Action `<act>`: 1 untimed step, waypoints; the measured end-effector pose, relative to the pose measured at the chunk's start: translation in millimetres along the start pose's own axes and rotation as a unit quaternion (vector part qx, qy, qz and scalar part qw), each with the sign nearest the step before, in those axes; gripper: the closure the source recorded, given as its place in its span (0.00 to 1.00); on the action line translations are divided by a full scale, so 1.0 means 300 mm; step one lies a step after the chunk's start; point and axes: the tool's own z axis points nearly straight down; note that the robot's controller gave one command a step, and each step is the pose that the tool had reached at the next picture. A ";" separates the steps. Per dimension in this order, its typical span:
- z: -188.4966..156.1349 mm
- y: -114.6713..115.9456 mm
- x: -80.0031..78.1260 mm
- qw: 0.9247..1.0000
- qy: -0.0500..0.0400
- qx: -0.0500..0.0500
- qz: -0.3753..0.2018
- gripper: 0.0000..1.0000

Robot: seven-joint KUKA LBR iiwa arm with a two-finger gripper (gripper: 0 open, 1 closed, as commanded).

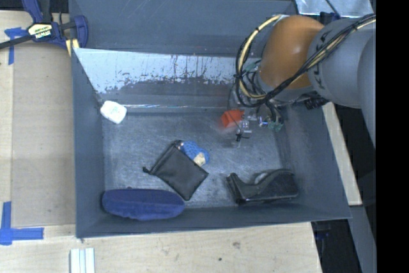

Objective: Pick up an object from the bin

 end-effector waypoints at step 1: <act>-0.003 -0.001 -0.005 1.000 -0.003 0.000 0.000 1.00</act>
Offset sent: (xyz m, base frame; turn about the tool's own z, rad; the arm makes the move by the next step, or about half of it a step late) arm 0.0000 0.0000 0.0000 0.0000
